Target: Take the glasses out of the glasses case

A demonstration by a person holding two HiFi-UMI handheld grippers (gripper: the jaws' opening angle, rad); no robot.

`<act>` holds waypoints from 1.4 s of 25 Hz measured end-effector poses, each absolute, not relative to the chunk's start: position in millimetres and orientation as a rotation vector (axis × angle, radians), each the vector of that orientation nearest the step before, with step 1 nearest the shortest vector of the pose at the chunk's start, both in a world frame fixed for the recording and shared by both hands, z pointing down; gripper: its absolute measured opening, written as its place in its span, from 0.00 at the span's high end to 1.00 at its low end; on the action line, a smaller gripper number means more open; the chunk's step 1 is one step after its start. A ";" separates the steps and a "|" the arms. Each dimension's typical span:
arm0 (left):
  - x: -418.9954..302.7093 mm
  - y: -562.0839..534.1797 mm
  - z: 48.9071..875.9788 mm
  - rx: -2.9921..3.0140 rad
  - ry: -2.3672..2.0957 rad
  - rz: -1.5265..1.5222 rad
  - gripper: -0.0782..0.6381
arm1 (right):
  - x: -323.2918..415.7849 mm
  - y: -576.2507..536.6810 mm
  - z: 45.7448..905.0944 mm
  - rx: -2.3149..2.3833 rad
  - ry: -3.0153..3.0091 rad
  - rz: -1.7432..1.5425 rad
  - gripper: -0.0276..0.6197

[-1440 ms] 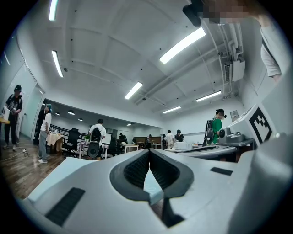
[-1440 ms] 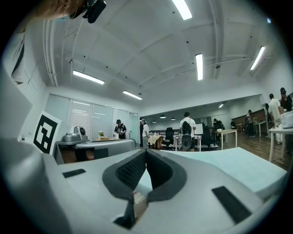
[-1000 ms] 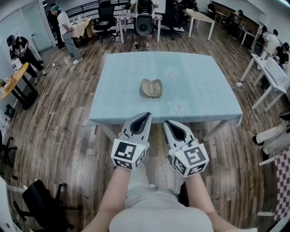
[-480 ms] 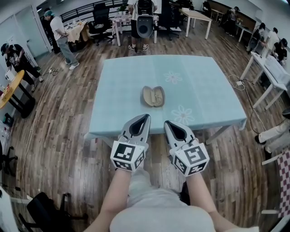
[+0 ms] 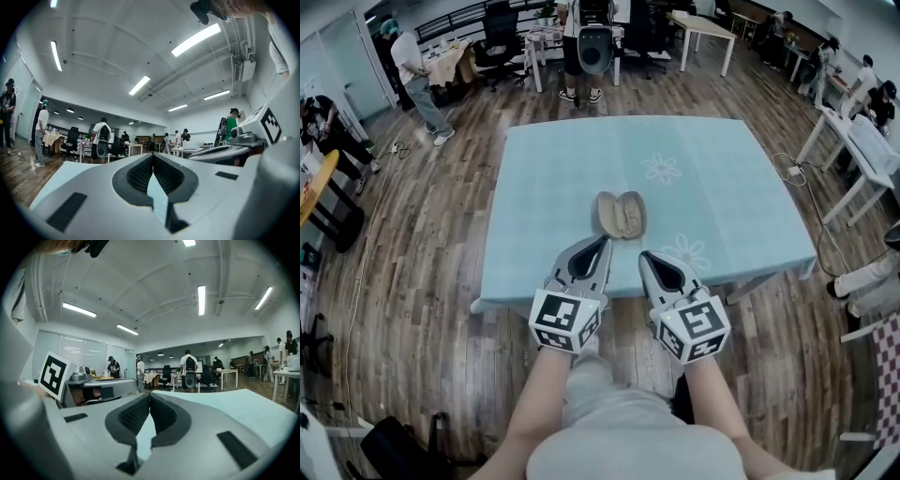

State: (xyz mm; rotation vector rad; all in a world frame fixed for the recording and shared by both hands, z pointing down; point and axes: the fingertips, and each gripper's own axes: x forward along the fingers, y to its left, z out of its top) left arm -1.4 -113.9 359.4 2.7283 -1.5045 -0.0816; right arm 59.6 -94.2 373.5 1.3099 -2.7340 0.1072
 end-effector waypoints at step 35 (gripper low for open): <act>-56.6 -304.1 437.0 2.672 -1.172 0.048 0.88 | 28.5 -299.5 476.1 1.534 -2.362 0.396 0.56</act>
